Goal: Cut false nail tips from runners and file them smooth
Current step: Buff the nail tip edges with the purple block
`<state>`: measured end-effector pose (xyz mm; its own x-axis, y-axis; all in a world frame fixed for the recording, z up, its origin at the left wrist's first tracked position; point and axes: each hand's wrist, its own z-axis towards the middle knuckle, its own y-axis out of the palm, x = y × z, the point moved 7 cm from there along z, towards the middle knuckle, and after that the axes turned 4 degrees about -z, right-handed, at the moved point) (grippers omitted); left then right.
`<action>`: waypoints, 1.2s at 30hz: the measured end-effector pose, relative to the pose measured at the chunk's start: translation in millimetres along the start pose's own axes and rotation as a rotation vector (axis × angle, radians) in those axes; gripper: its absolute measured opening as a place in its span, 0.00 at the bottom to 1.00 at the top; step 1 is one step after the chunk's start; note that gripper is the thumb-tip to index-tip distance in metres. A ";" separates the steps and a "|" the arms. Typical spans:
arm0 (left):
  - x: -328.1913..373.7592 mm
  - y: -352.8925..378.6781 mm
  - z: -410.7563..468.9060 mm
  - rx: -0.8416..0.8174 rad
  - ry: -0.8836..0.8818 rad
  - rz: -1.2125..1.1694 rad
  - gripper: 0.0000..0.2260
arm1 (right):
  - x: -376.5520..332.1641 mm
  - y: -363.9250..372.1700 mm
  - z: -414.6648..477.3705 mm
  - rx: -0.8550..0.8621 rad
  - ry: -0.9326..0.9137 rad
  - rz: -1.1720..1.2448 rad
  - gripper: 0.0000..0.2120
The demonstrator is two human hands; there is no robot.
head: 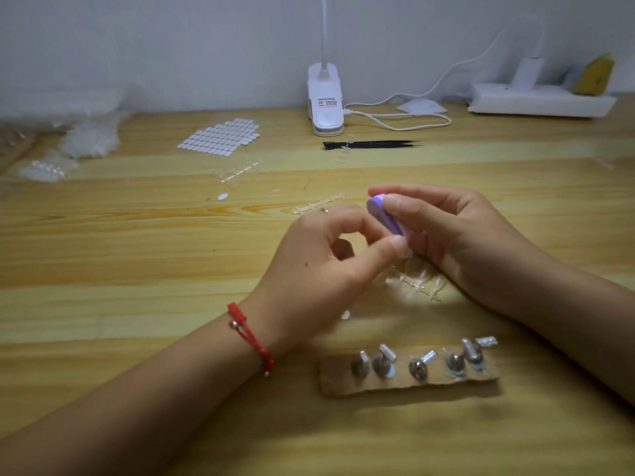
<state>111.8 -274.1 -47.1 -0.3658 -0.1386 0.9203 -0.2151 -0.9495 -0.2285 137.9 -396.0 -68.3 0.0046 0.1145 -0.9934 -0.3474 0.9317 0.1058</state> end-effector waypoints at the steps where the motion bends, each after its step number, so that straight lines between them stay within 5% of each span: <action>1: 4.1 2.9 -0.8 -0.024 0.040 0.016 0.06 | -1.5 -1.2 0.7 0.024 -0.008 0.035 0.11; 6: -5.5 -15.5 1.3 0.148 -0.072 -0.175 0.06 | -0.4 -7.2 1.5 0.106 0.039 0.163 0.09; 8: -7.7 -15.1 1.2 0.150 -0.111 -0.185 0.04 | -1.1 -3.7 1.1 0.072 0.043 0.075 0.13; 12: -13.6 -18.1 1.3 0.188 -0.174 -0.244 0.05 | -3.7 1.9 -0.5 -0.022 -0.035 -0.133 0.05; 22: -13.5 -14.0 2.2 0.082 -0.154 -0.278 0.06 | -4.5 -1.9 -0.7 0.012 -0.064 -0.122 0.09; 36: 25.6 -24.0 -1.7 0.143 0.306 0.348 0.12 | -5.6 7.5 -2.9 -0.103 -0.025 -0.210 0.09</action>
<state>106.0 -254.3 -18.6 -0.6481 -0.3858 0.6566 0.0855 -0.8936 -0.4406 132.6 -390.6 -62.0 0.1092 -0.0685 -0.9917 -0.4300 0.8962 -0.1092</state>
